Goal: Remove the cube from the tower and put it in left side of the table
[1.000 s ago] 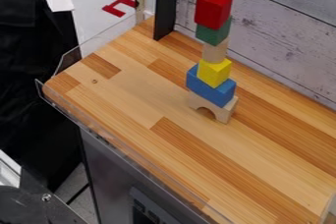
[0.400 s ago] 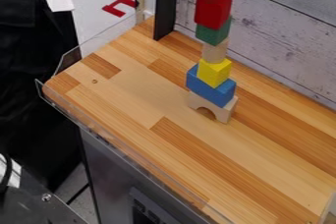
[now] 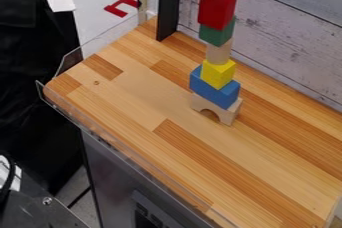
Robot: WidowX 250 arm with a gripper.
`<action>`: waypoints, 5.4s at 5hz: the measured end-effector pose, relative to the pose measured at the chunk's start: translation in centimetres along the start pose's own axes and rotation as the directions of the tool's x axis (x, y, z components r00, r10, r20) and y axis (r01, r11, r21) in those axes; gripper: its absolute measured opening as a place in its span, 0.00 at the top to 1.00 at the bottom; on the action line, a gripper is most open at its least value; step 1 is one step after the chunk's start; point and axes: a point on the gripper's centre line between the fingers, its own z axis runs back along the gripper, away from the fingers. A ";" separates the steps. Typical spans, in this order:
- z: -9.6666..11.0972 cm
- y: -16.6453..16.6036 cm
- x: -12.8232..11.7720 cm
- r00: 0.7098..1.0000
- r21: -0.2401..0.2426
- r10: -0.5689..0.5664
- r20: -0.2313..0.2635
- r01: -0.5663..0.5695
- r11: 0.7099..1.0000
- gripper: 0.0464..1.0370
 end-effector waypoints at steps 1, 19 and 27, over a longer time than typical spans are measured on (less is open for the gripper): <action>0.3 -0.6 0.0 1.000 -0.019 -0.017 0.004 0.017 1.000 0.04; -5.3 6.7 3.6 0.983 -0.119 0.142 -0.117 -0.156 0.980 0.49; -18.4 15.4 6.5 0.967 -0.042 0.022 -0.252 -0.033 0.999 0.49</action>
